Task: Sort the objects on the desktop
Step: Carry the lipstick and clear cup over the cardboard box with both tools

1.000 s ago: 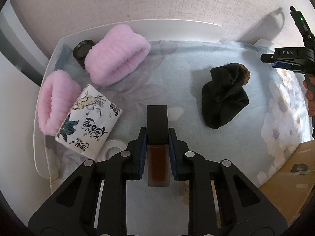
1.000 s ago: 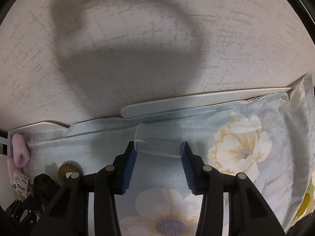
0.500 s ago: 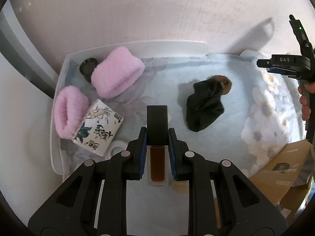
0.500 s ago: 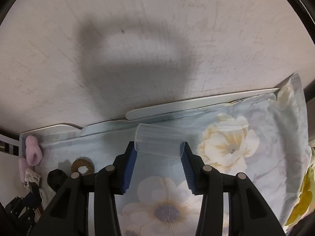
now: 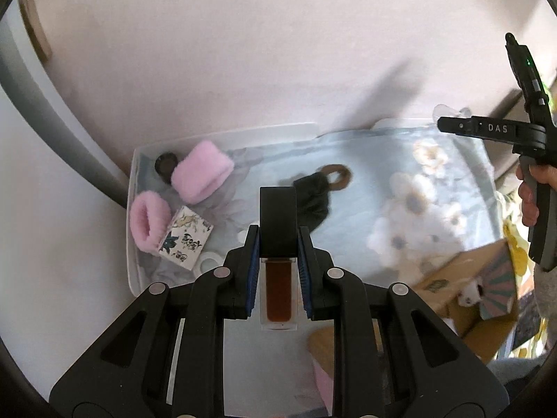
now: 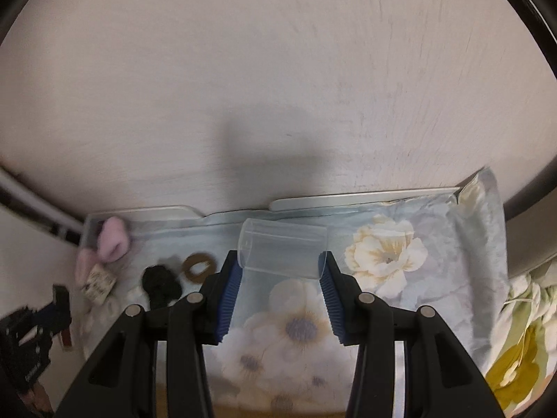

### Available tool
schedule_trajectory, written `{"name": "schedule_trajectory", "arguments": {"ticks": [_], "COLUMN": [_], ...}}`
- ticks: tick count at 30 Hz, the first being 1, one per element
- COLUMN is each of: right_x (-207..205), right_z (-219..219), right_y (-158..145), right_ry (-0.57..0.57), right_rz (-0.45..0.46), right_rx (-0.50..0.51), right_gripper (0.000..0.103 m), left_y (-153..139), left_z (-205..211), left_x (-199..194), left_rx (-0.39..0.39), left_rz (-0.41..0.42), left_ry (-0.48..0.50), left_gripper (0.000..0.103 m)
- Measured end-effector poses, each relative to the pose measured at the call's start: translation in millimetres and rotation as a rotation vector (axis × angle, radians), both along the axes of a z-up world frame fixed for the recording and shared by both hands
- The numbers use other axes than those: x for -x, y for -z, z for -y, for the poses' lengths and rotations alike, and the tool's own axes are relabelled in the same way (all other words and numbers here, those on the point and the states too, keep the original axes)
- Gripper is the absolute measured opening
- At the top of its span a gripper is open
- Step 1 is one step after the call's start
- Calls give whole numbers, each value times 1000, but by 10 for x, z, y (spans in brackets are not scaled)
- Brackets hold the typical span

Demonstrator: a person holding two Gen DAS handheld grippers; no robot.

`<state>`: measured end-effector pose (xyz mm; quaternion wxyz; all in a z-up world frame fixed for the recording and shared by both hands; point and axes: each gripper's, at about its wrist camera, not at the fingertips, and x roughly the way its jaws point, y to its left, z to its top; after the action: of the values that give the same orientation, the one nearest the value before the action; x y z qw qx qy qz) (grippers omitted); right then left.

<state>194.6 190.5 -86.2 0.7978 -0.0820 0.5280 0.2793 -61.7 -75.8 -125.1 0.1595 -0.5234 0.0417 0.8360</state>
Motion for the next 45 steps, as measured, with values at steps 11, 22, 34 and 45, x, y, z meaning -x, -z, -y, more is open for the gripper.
{"name": "schedule_trajectory", "arguments": {"ticks": [11, 22, 34, 45], "right_x": [793, 1470, 1980, 2109], "right_z": [61, 290, 516, 651], "right_y": [-371, -389, 105, 485], "right_ry": [-222, -404, -464, -464], "right_rz": [9, -24, -136, -188], "right_rx": [-18, 46, 118, 167], "right_gripper": [42, 42, 42, 42], "left_y": [-468, -420, -28, 272], "left_z": [-358, -700, -963, -1092], "left_x": [-468, -995, -1397, -1504], "left_rx": [-17, 3, 20, 55], "left_rz": [10, 82, 176, 215], "left_ry": [138, 269, 351, 350], "left_gripper": [18, 18, 18, 18]}}
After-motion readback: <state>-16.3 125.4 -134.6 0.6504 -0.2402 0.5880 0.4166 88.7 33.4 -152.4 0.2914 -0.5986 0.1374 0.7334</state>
